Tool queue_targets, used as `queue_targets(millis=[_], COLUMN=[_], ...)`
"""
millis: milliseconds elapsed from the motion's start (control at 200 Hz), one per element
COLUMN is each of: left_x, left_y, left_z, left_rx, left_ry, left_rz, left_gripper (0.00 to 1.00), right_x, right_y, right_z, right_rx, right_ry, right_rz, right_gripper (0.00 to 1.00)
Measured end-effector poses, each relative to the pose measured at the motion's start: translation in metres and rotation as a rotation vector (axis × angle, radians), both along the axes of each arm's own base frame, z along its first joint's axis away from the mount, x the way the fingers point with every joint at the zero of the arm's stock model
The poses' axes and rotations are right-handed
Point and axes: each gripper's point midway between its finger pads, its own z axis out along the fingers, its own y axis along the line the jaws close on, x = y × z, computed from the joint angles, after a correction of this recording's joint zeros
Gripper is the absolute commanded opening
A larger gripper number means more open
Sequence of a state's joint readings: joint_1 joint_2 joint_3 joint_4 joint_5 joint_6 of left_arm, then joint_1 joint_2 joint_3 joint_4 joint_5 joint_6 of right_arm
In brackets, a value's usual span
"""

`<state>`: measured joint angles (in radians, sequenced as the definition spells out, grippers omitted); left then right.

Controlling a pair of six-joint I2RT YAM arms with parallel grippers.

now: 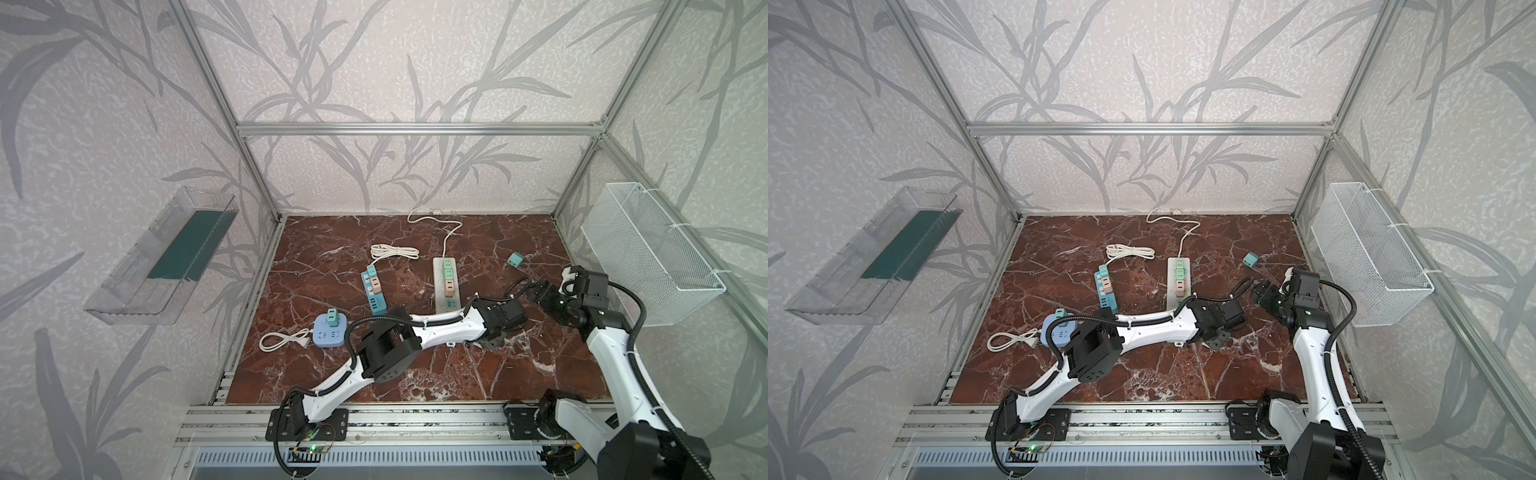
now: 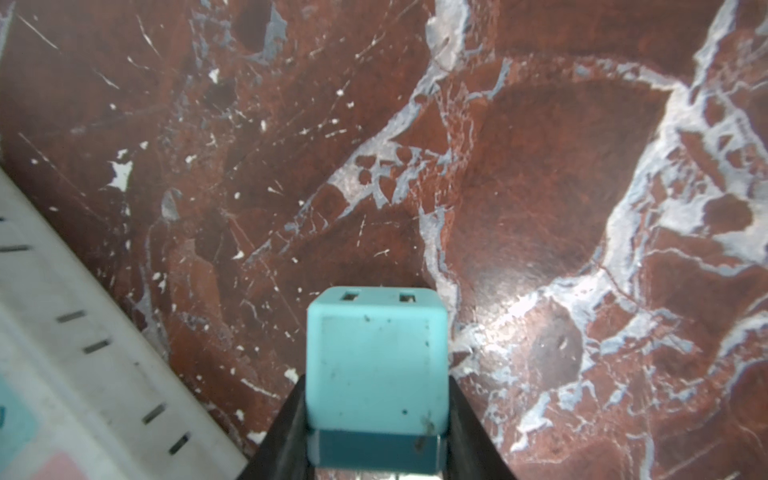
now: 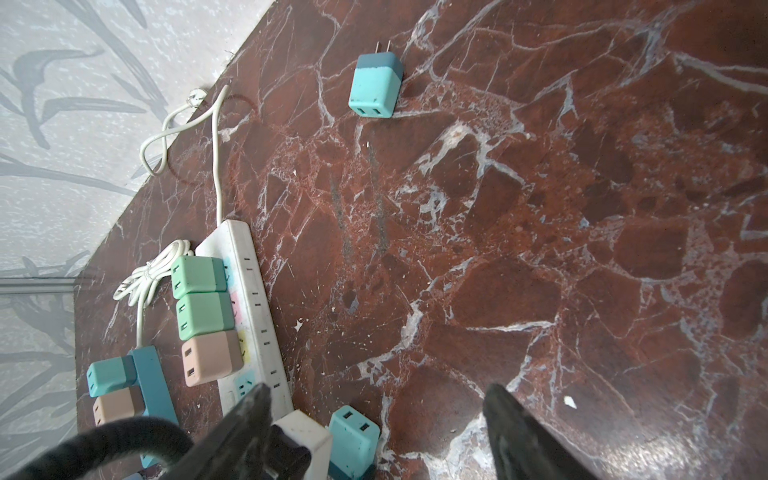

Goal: Insert the plug
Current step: 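Close the left gripper on the teal cube adapter and lift it, then carry the teal adapter toward the right gripper with the left while the right approaches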

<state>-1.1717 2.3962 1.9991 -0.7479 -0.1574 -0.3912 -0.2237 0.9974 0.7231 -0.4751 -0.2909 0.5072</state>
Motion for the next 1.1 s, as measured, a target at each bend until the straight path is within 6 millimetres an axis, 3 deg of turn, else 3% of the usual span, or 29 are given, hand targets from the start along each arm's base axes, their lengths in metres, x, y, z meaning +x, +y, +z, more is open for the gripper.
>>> queue_targets(millis=[145,240,300,425,480,550,620,780,840,950,1100], left_x=[-0.005,-0.011,-0.012,-0.013,-0.014,-0.018,-0.014,0.017,0.017,0.012,0.005], left_y=[0.013,0.029,0.038,0.061,0.074,0.095,0.119,0.175,0.178,0.171,0.164], left_z=[0.004,0.027,0.056,0.142,0.175,0.199,0.199,0.16,0.162,0.178,0.183], left_rx=[-0.002,-0.038,-0.099,-0.3,-0.399,-0.491,-0.528,-0.423,-0.408,-0.436,-0.469], left_ry=[-0.008,-0.053,-0.117,-0.356,-0.488,-0.641,-0.752,-0.815,-0.838,-0.895,-0.906], left_rz=[-0.047,-0.105,-0.143,-0.227,-0.261,-0.307,-0.329,-0.312,-0.346,-0.411,-0.462], left_gripper=[0.0,0.0,0.0,0.0,0.0,0.0,0.0,0.0,0.0,0.0,0.0], right_x=[0.0,0.0,0.0,-0.001,-0.001,-0.002,-0.004,-0.016,-0.025,-0.042,-0.064], right_y=[0.003,0.007,0.01,0.023,0.036,0.059,0.087,0.149,0.169,0.201,0.23], right_z=[0.002,0.003,0.005,0.011,0.013,0.019,0.03,0.066,0.081,0.102,0.115], right_rx=[0.011,0.027,0.039,0.052,0.055,0.05,0.034,-0.008,-0.016,-0.016,0.002], right_ry=[-0.009,-0.014,-0.02,-0.04,-0.048,-0.062,-0.09,-0.197,-0.242,-0.305,-0.342], right_rz=[0.014,0.03,0.044,0.091,0.137,0.226,0.333,0.58,0.666,0.802,0.933], right_gripper=[0.73,0.68,0.63,0.47,0.39,0.3,0.26,0.25,0.26,0.41,0.5])
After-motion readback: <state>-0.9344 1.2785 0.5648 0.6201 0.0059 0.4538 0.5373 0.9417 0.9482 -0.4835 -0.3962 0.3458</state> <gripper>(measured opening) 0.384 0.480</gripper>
